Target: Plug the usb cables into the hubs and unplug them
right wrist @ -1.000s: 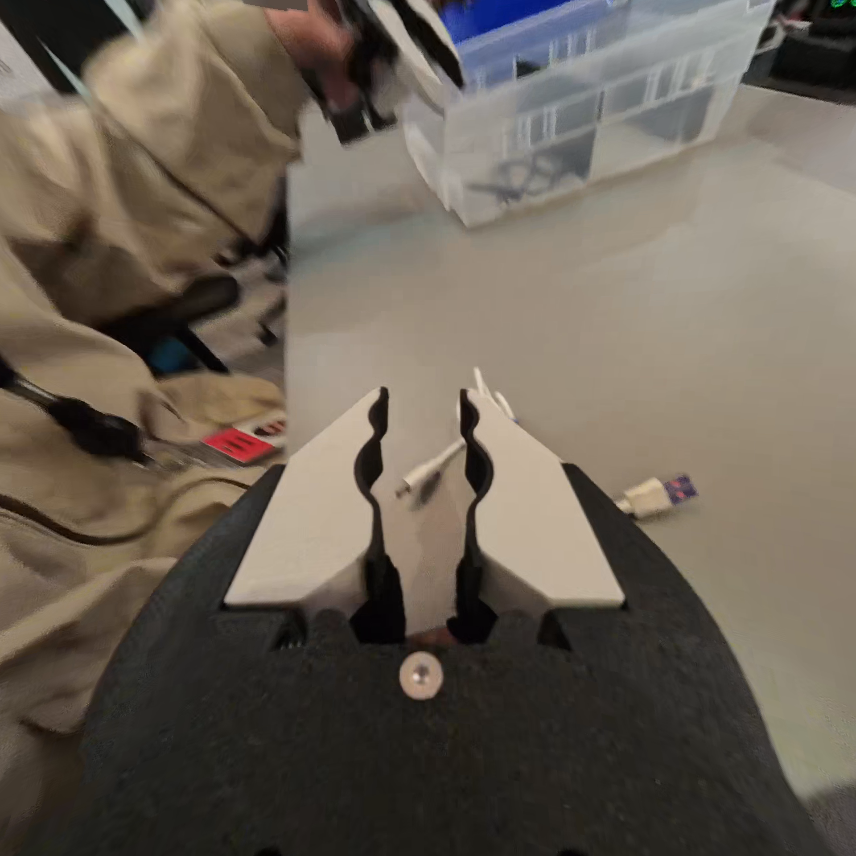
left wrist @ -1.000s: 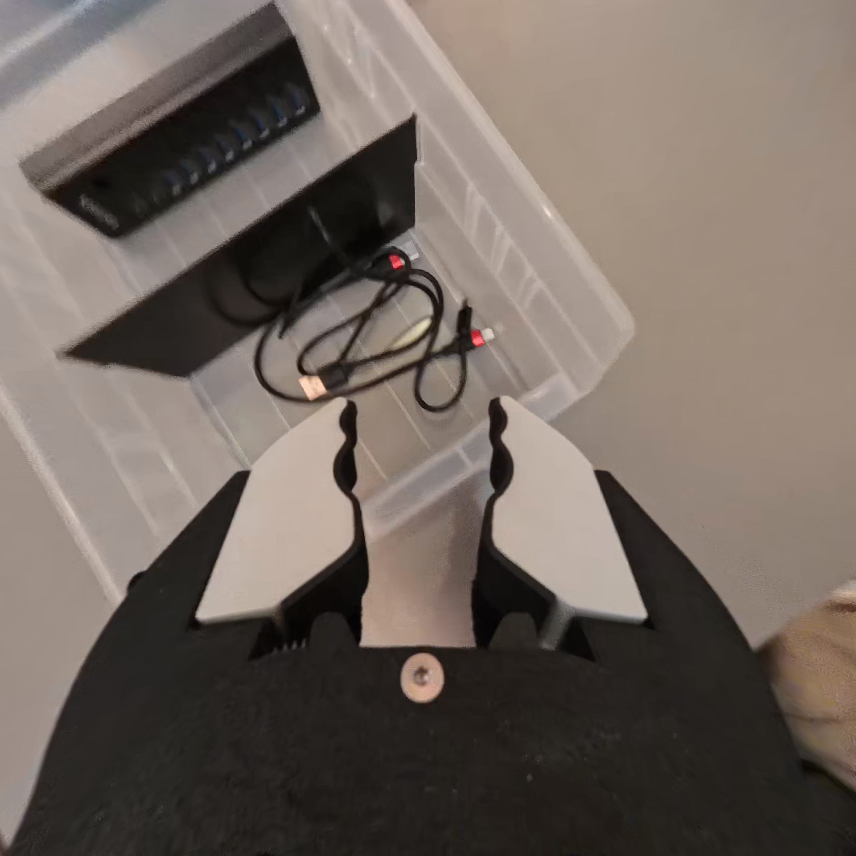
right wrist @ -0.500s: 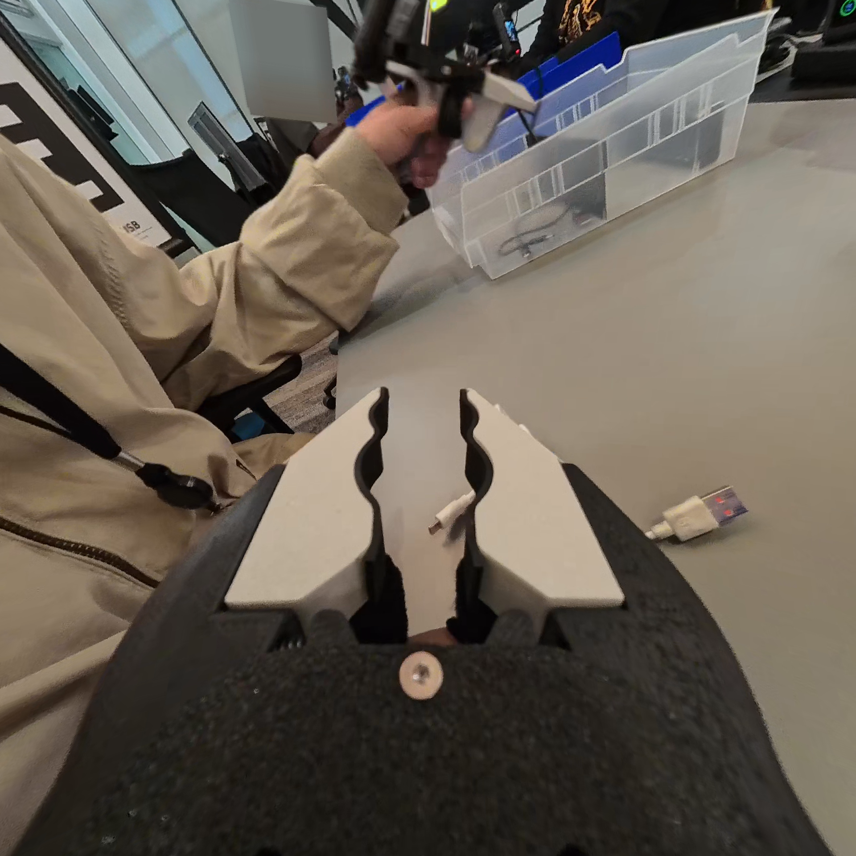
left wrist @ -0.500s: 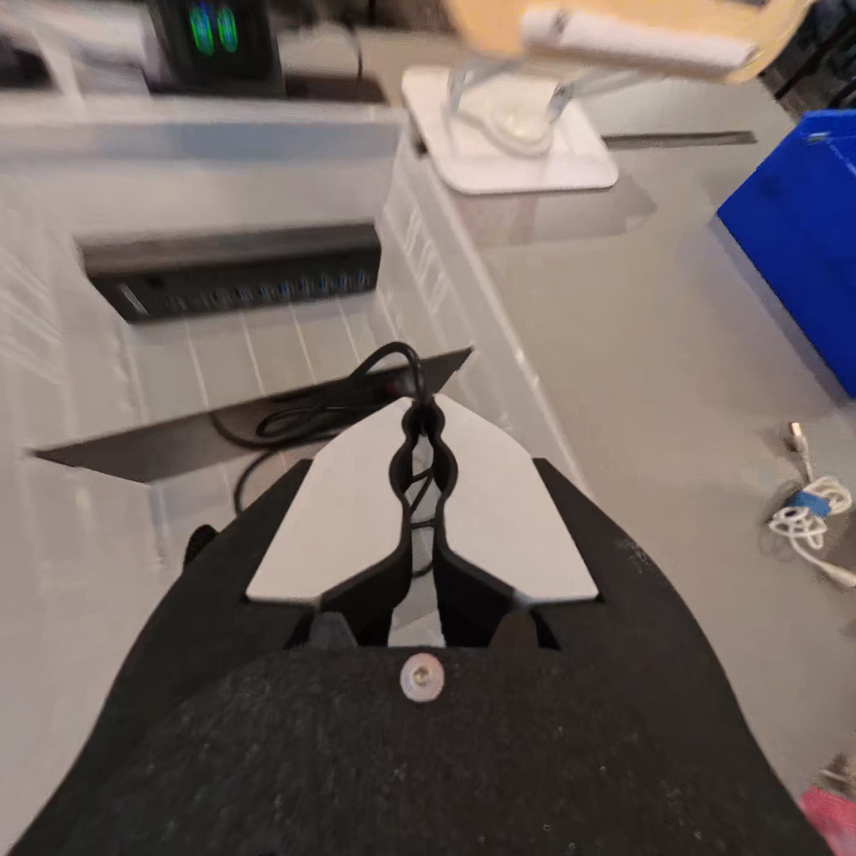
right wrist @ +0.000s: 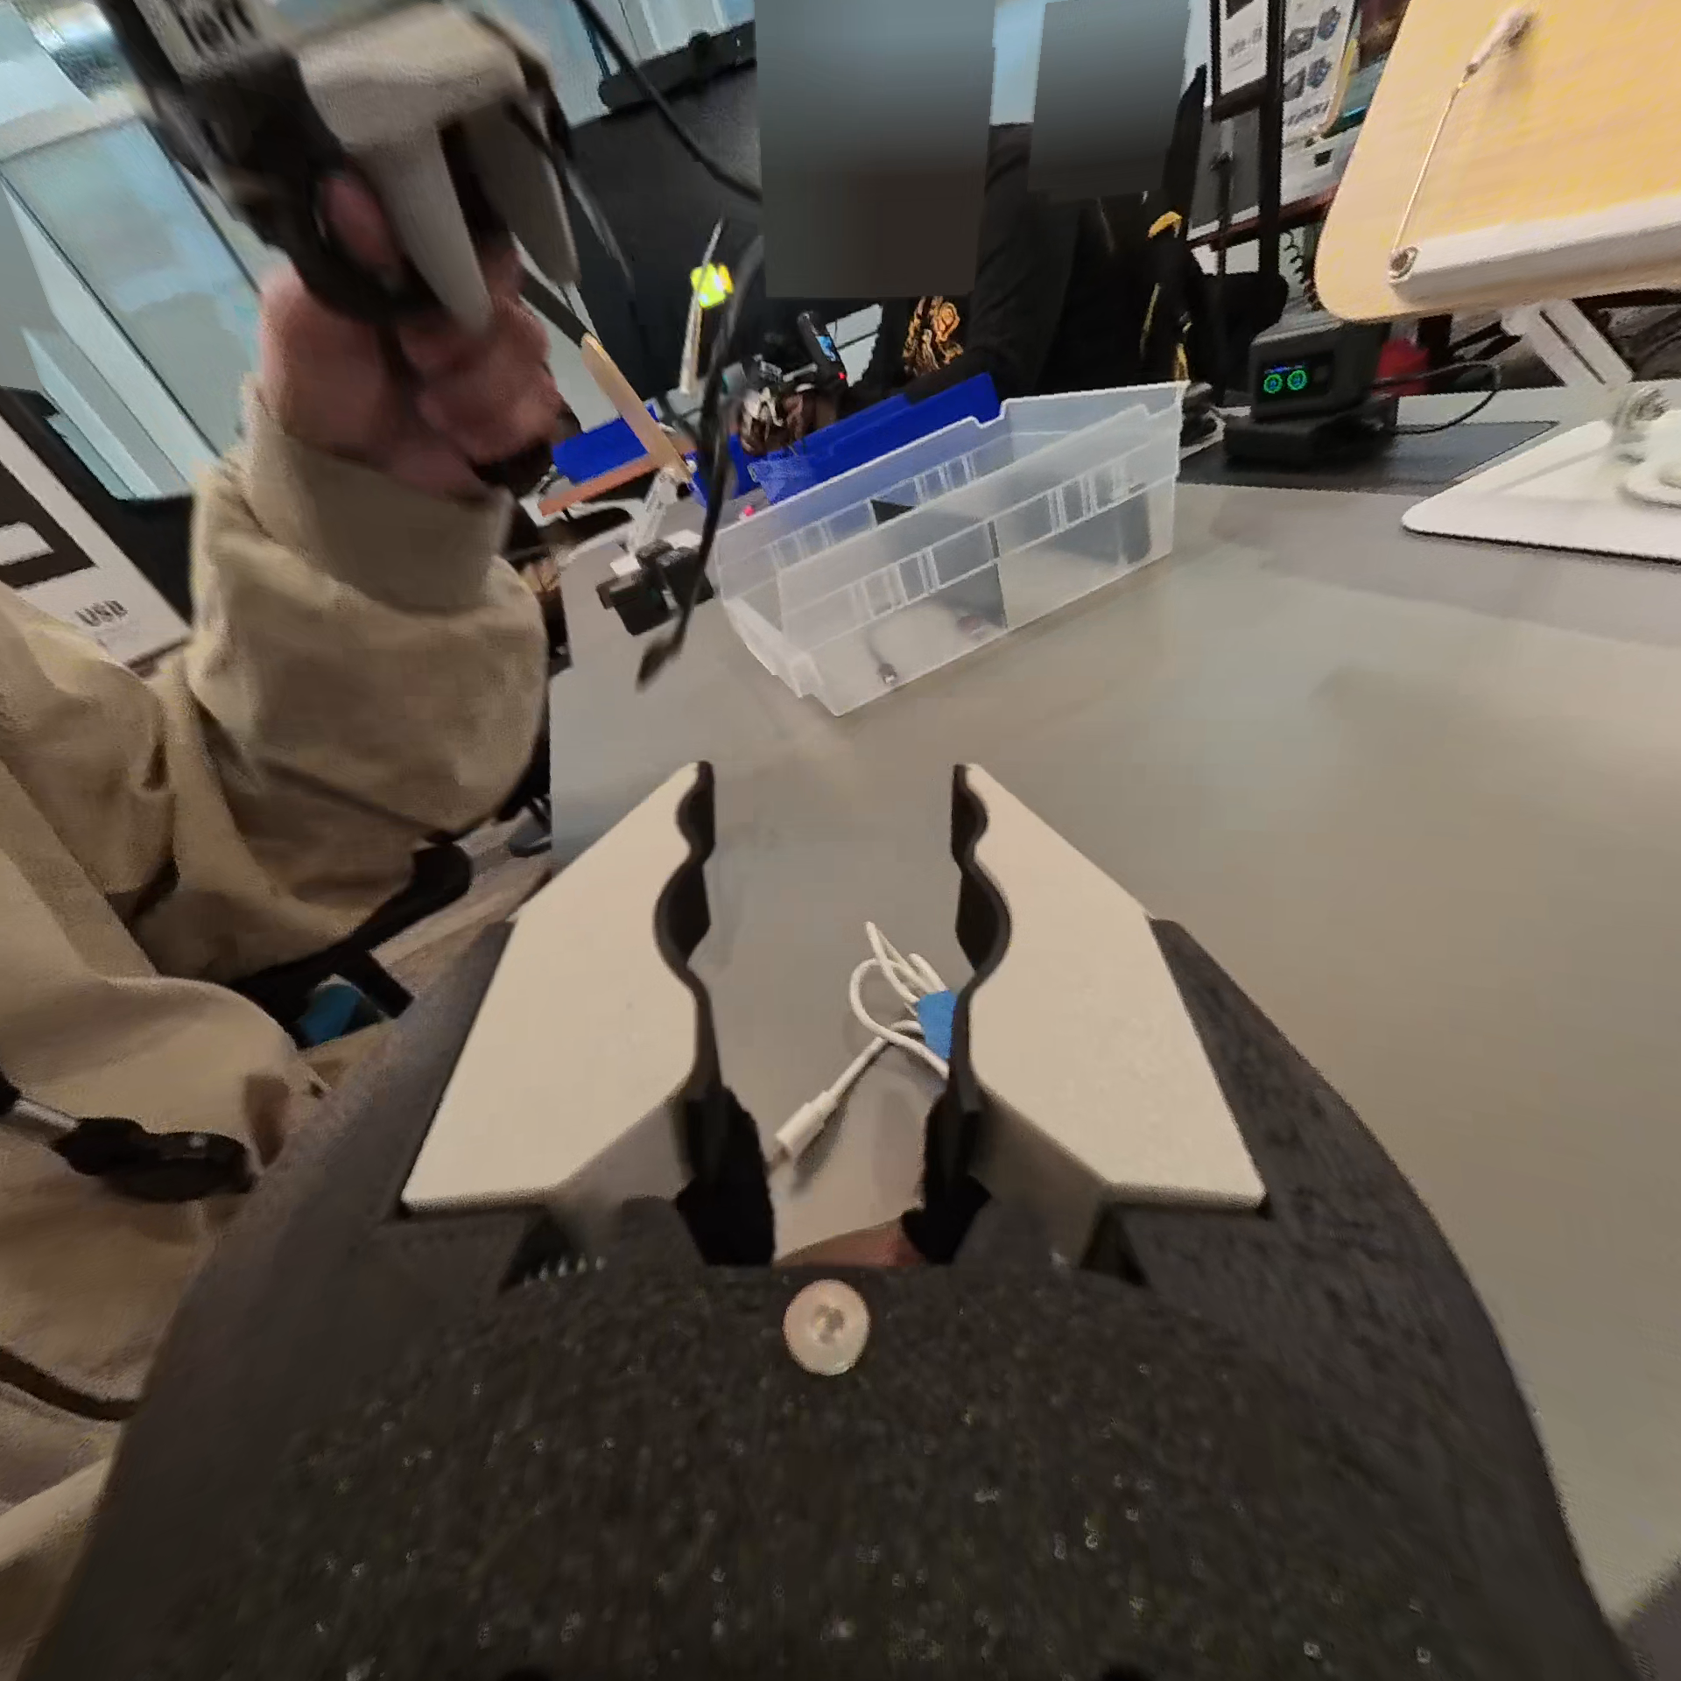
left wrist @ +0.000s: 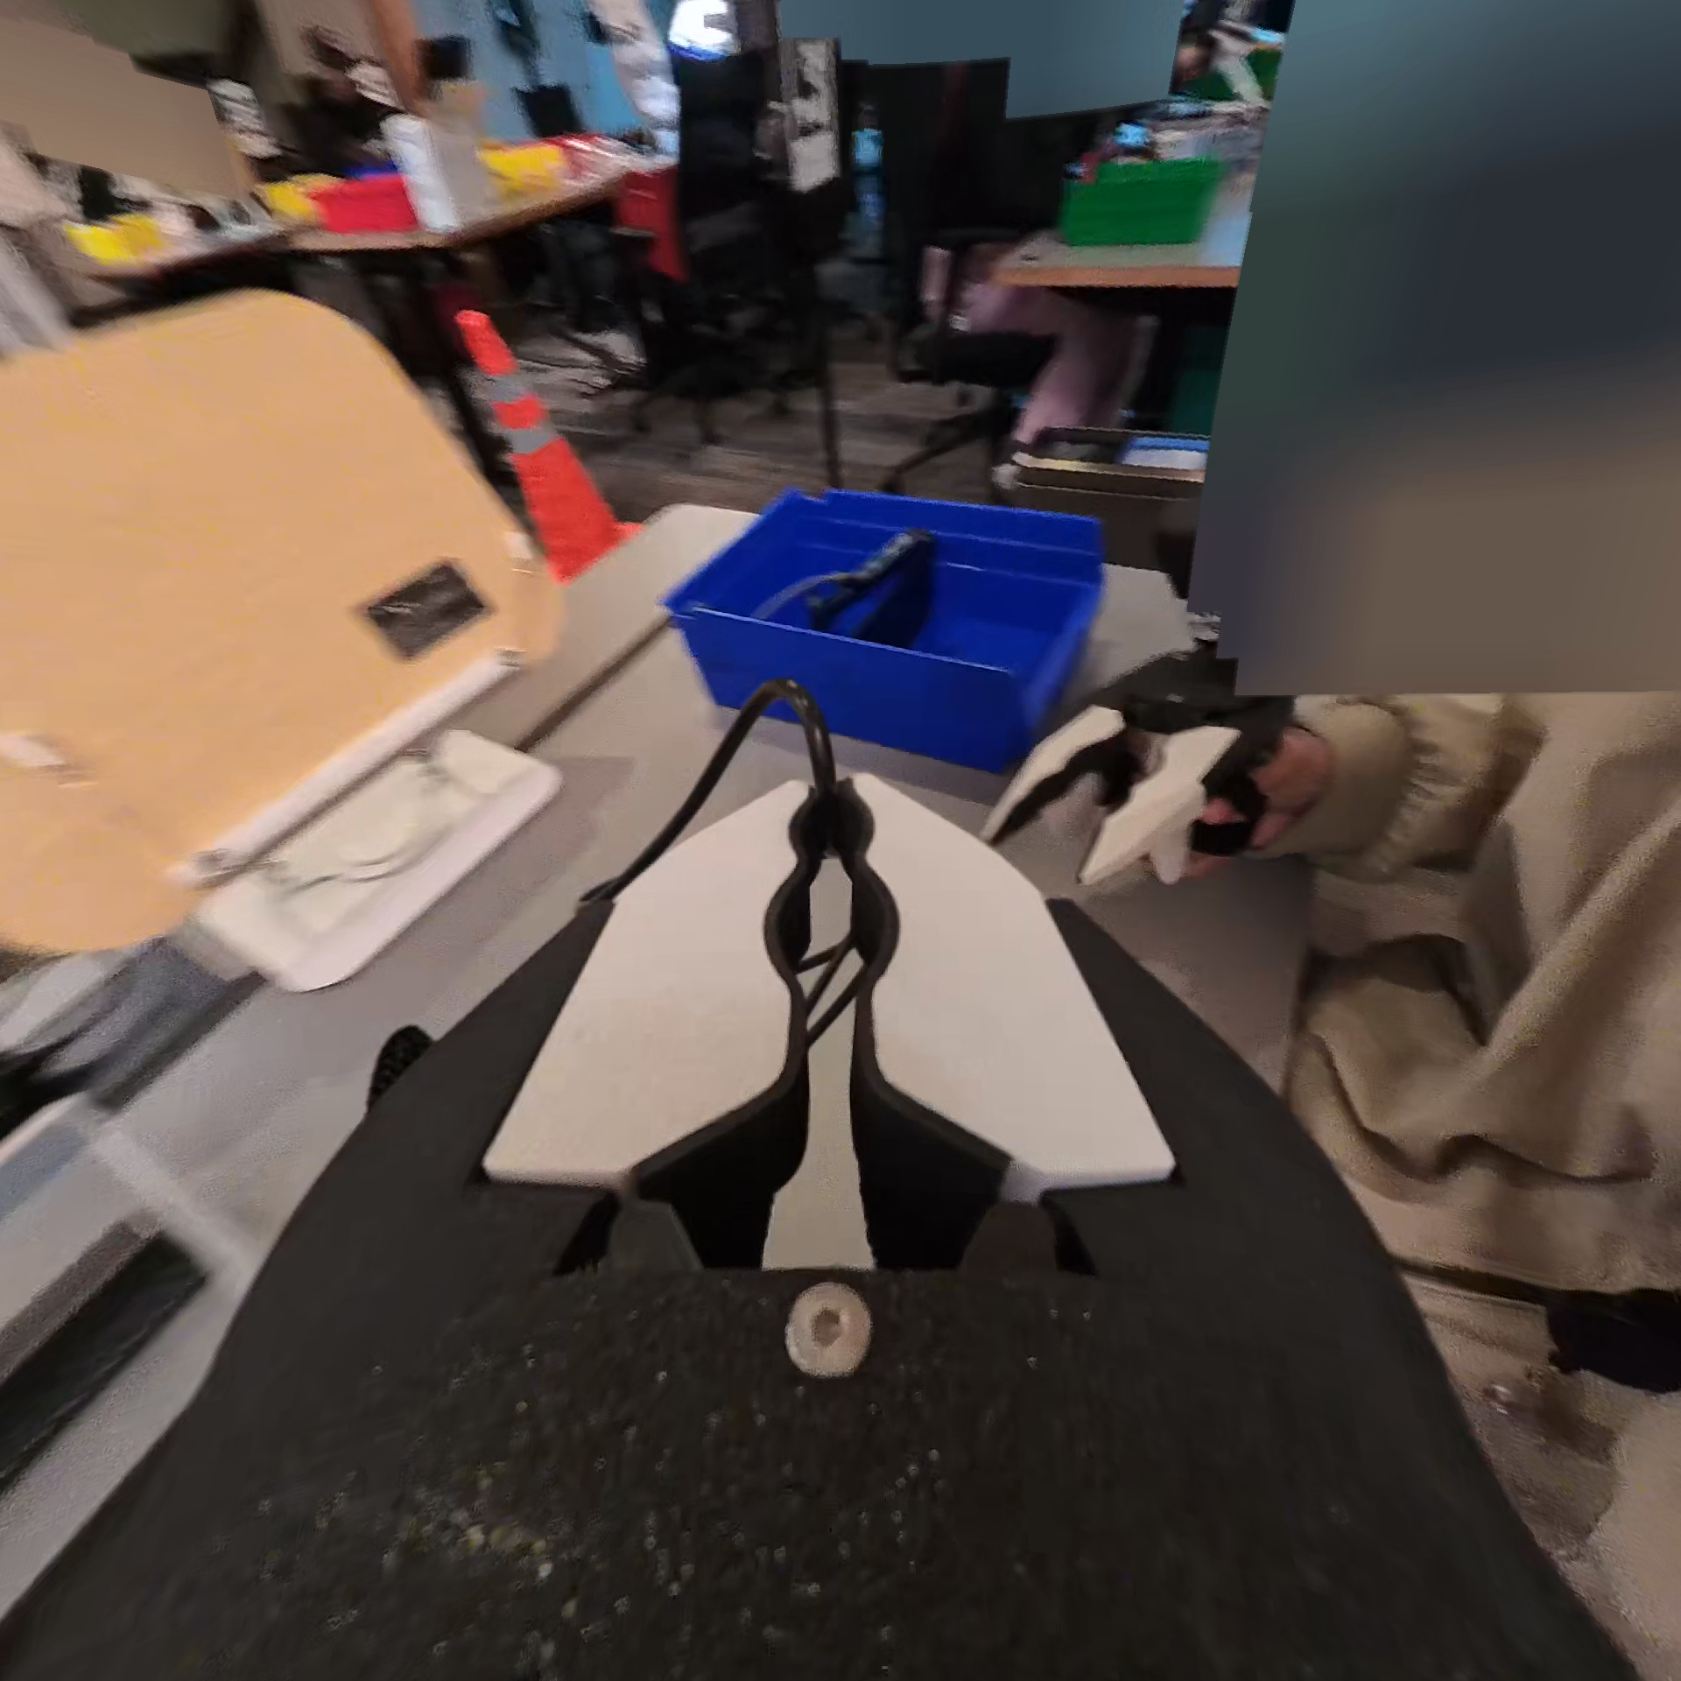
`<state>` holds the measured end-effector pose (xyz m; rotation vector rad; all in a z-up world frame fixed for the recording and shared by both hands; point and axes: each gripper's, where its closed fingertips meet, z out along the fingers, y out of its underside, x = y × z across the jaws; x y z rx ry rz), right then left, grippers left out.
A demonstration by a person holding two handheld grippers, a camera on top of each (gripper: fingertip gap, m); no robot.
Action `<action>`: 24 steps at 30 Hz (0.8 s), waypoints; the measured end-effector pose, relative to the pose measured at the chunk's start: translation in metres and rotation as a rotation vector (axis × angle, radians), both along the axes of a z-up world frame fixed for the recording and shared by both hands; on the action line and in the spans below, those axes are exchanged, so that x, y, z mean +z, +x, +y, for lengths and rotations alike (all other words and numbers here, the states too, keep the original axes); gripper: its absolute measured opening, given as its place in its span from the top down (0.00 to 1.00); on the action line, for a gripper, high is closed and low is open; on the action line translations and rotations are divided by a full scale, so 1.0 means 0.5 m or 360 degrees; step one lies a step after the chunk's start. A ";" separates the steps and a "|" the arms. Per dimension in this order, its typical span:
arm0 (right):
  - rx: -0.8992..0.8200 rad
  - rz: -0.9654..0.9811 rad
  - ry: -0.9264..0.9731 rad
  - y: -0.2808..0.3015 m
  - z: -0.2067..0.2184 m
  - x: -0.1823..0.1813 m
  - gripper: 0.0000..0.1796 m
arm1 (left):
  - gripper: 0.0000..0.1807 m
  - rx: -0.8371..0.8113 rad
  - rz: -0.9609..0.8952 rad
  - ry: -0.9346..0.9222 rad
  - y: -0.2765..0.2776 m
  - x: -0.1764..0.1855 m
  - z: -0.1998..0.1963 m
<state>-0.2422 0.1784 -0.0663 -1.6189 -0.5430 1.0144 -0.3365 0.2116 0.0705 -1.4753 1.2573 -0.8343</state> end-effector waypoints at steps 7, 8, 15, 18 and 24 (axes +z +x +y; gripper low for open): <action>0.0316 0.0146 -0.0118 -0.032 -0.042 0.014 0.93 | 0.99 -0.0396 0.0091 -0.0208 0.154 -0.156 -0.105; 0.0224 0.0072 -0.0104 -0.024 -0.029 0.003 0.95 | 0.99 -0.0378 0.0120 -0.0168 0.161 -0.166 -0.104; -0.0237 0.0034 -0.0002 0.063 0.038 0.017 0.99 | 0.77 -0.0202 0.0164 -0.0268 0.158 -0.206 -0.086; -0.0375 0.0060 -0.0104 0.102 0.058 0.002 0.99 | 0.73 -0.0031 0.0127 -0.0409 0.113 -0.240 -0.065; -0.0506 -0.0508 -0.0670 0.133 0.075 -0.198 0.99 | 0.79 0.0205 0.0108 -0.0755 0.003 -0.354 -0.059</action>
